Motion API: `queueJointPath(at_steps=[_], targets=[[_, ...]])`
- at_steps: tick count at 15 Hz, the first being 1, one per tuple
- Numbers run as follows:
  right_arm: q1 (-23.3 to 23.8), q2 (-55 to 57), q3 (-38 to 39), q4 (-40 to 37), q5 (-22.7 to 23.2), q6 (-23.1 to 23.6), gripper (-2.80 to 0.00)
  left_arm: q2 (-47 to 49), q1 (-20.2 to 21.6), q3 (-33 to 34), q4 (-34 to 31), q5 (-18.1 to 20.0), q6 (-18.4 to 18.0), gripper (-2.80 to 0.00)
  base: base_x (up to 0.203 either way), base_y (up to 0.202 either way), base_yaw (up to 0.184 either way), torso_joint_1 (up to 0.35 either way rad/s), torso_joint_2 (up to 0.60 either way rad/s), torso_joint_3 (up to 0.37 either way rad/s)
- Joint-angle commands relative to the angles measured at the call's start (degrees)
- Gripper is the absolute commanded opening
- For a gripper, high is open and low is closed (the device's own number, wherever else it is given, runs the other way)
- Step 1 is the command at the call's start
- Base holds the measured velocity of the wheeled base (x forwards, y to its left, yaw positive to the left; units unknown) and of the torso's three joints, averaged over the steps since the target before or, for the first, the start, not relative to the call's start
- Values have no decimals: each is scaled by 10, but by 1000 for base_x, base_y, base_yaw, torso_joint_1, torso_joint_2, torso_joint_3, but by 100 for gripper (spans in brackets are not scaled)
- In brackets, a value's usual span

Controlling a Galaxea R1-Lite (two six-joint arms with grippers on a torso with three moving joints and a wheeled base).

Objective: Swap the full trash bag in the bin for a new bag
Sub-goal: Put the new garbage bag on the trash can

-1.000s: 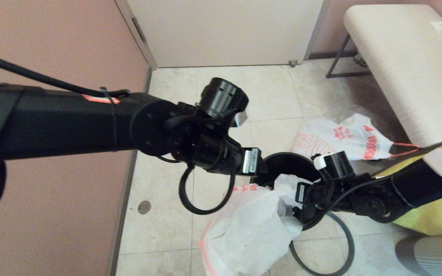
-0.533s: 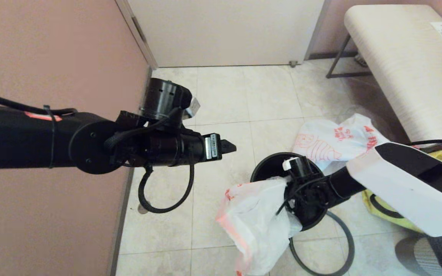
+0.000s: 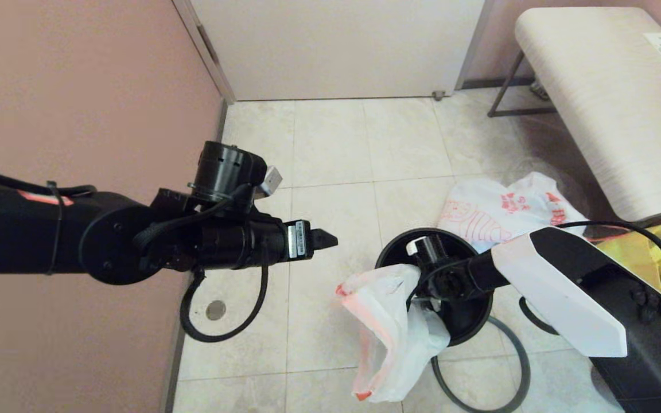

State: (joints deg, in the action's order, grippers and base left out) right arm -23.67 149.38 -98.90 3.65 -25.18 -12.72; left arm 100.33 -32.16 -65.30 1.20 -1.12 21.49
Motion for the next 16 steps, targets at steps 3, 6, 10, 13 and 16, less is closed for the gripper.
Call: queueJointPath(at_steps=[3,6,10,13,16], targets=[[-11,-93,96,4,-4,-3,0,-37,2,66,0,0,1,0,0,0,0,0,0,0],[-15,-181,185,4,6,-30,0,-68,2,115,-4,-1,1,0,0,0,0,0,0,0],[21,-244,241,1,82,-85,0,-48,-1,202,-1,3,3,0,0,0,0,0,0,0],[28,-239,236,5,92,-86,0,9,-2,253,82,9,-4,0,0,0,0,0,0,0],[28,-270,240,-1,106,-111,0,72,4,317,281,-7,-90,0,0,0,0,0,0,0]])
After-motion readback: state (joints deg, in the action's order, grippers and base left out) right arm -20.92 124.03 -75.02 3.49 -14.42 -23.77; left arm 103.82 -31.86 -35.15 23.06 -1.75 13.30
